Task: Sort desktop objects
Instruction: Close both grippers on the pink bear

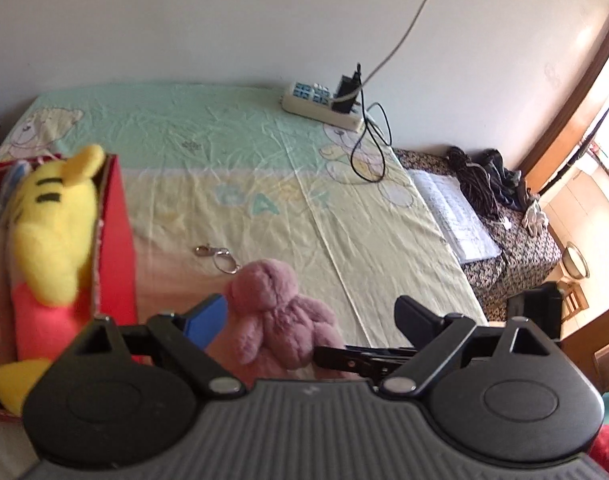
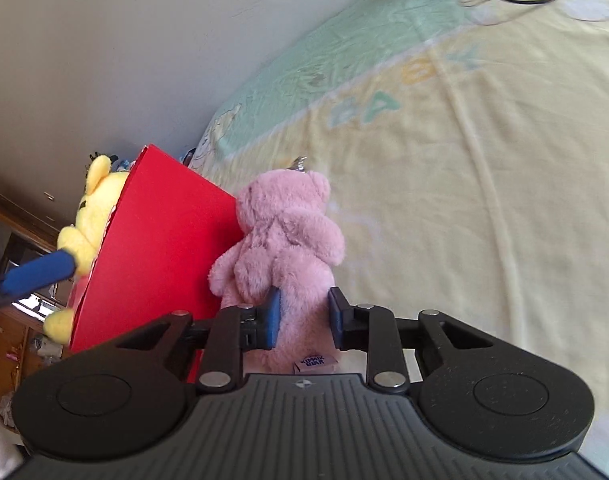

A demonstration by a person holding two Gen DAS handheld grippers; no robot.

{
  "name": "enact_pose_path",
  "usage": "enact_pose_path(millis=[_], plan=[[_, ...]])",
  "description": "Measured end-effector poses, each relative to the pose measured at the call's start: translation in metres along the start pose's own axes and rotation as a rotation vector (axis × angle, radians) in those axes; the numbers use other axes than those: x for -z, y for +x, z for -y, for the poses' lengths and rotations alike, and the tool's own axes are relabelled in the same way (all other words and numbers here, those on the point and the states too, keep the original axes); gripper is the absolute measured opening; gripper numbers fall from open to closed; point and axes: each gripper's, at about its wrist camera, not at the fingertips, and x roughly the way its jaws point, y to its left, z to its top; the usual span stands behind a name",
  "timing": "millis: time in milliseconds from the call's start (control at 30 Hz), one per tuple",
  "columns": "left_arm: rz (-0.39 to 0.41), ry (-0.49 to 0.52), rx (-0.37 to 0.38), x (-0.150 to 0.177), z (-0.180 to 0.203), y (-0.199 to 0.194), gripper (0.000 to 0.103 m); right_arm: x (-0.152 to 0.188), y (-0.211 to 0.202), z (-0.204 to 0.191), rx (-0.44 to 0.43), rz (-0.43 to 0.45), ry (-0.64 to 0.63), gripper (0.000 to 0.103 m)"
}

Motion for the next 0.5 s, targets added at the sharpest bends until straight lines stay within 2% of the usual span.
enact_pose_path(millis=[133, 200, 267, 367, 500], plan=[[-0.088, 0.020, 0.014, 0.013, 0.005, 0.032, 0.088, 0.017, -0.049, 0.025, 0.051, 0.012, 0.012, 0.033], [-0.131, 0.028, 0.016, 0.020, 0.004, 0.044, 0.084, 0.024, -0.067, 0.040, 0.031, 0.027, 0.086, 0.041], [-0.169, 0.016, 0.013, 0.026, -0.001, 0.057, 0.084, 0.029, -0.078, 0.055, 0.029, 0.076, 0.166, 0.043], [-0.207, -0.009, -0.023, 0.028, -0.011, 0.074, 0.083, 0.021, -0.078, 0.065, 0.009, 0.151, 0.221, 0.043], [-0.223, -0.028, -0.042, 0.029, -0.017, 0.083, 0.070, 0.001, -0.048, 0.067, -0.061, 0.151, 0.254, 0.044]])
